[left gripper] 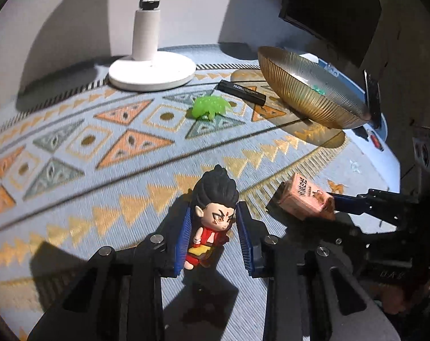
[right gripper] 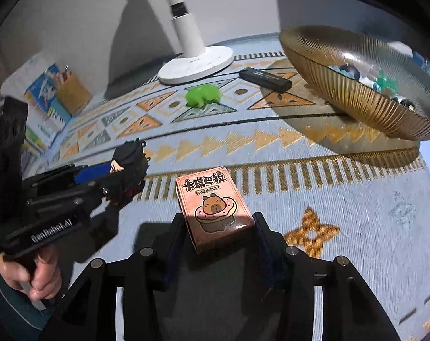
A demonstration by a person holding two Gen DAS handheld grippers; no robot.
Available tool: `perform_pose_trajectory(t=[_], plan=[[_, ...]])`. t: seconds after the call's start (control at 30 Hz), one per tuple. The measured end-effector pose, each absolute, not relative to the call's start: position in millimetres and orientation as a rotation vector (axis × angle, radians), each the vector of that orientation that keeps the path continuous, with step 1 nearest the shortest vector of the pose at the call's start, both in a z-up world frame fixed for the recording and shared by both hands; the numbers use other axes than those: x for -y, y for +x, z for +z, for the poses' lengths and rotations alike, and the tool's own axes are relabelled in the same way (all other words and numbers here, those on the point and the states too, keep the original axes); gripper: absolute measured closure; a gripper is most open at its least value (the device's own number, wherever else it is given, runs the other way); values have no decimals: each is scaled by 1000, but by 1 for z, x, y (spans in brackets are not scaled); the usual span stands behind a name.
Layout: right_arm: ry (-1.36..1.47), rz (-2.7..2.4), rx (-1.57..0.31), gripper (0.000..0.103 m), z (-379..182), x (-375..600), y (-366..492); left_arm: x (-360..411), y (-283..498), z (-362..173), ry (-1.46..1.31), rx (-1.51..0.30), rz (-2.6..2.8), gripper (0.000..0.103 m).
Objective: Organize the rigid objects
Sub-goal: 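Carry the figurine and pink box into the amber bowl and open both tools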
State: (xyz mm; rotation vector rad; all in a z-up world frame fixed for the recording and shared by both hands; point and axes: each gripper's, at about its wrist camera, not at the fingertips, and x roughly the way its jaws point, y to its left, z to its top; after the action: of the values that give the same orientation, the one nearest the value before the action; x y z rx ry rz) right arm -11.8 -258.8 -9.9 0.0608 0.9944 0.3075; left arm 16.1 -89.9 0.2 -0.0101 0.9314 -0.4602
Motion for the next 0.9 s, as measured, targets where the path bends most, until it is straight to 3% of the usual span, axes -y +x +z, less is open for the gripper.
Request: perform_pose_trajectory(t=[0.1,0.53,0.67,0.9], plan=[[98,332,-1001,40,-10,262,-15,91,12,-2,12,-924,-423,75],[-155,247,-938,39,-17,235,-14,93,5,1,37,-868,-418,75],[-129,228,-922,57,-16,235,-11,94,4,1,41,-869,-415,75],[-33,221,-881,60,4,253,-22,100,-2,8,65,-852,-395,75]])
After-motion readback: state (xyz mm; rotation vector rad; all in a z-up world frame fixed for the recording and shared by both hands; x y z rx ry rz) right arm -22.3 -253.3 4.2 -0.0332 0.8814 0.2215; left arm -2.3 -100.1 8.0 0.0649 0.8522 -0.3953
